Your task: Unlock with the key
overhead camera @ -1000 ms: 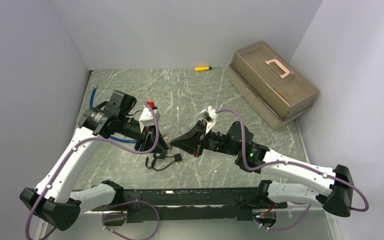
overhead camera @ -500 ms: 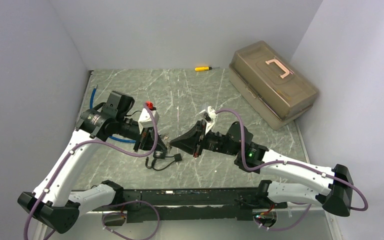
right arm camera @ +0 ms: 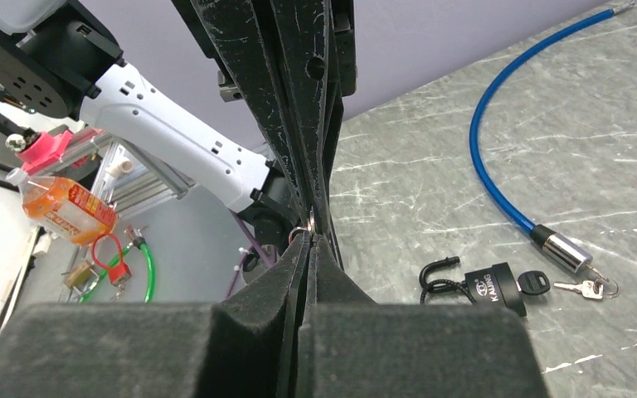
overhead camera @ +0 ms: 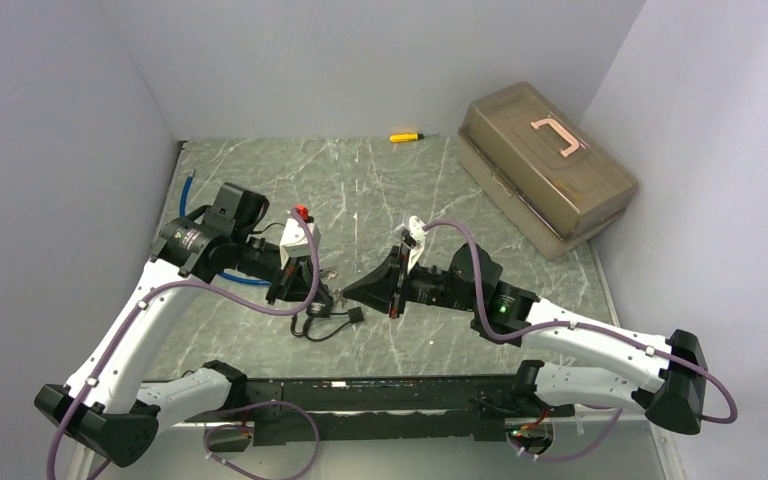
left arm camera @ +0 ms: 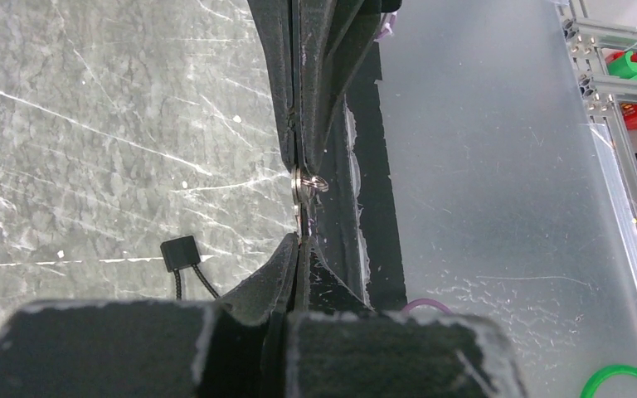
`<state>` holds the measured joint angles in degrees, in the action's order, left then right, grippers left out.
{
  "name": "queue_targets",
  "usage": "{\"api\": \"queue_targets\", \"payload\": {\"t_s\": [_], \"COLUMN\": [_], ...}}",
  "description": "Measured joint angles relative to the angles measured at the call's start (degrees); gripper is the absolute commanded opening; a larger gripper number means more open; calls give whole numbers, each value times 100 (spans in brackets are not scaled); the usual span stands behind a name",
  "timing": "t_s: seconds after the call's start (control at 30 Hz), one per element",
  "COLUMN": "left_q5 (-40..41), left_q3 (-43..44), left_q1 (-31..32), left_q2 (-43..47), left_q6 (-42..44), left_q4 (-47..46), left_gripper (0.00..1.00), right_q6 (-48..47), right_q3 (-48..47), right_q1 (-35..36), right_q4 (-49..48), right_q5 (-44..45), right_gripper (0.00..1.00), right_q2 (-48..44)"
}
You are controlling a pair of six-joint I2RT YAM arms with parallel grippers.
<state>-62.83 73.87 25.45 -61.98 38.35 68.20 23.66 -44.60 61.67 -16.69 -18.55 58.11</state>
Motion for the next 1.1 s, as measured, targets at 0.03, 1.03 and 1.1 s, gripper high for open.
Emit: {"api": "queue_targets", "payload": {"t_s": [0.03, 1.03, 1.1], "left_q5": [0, 636, 636], "left_q3": [0, 713, 710], "left_q1": [0, 229, 254], "left_q2": [0, -153, -179], "left_q6": [2, 855, 855], "left_q4": [7, 1093, 1099], "left_gripper": [0, 0, 0], "right_q6": [-13, -927, -960], "right_q3": [-24, -1150, -1215], "right_q1": [0, -127, -127], "right_q4": [44, 1283, 1305], "right_q5": [-4, -461, -566], "right_gripper": [9, 54, 54], "right_q2": [0, 542, 599]}}
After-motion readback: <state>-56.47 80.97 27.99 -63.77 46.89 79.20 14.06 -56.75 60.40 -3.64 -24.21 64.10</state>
